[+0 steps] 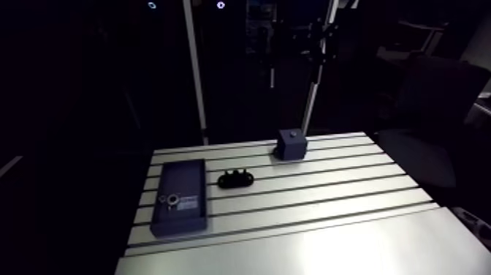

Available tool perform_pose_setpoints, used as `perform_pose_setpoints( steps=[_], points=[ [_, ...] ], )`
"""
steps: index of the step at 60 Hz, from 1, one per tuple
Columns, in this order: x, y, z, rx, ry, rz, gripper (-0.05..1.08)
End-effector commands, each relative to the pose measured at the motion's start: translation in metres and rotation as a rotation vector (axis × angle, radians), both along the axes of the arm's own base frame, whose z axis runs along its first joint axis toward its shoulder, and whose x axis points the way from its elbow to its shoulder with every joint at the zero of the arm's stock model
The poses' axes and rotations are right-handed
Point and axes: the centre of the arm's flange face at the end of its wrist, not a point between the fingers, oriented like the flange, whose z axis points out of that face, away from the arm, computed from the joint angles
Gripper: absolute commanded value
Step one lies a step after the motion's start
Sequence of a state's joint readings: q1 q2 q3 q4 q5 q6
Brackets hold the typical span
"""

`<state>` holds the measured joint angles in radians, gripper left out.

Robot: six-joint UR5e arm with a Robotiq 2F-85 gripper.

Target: Pick up the M10 bolt and insert it into the hole until fully seated.

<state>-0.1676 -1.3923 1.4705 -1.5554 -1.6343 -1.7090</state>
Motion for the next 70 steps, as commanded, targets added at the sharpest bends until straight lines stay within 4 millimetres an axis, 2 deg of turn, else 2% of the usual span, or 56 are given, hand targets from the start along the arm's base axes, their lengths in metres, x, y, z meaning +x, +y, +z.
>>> perform_pose_setpoints(
  steps=[1,18,26,70],
  points=[
    [0.029,-0.032,0.01,-0.021,0.024,0.045,0.0],
    [0.021,-0.035,0.016,-0.021,0.078,0.047,0.0],
    [0.015,-0.039,0.011,-0.039,0.072,0.049,0.0],
    [0.017,-0.04,0.003,-0.031,0.052,0.052,0.0]
  ],
)
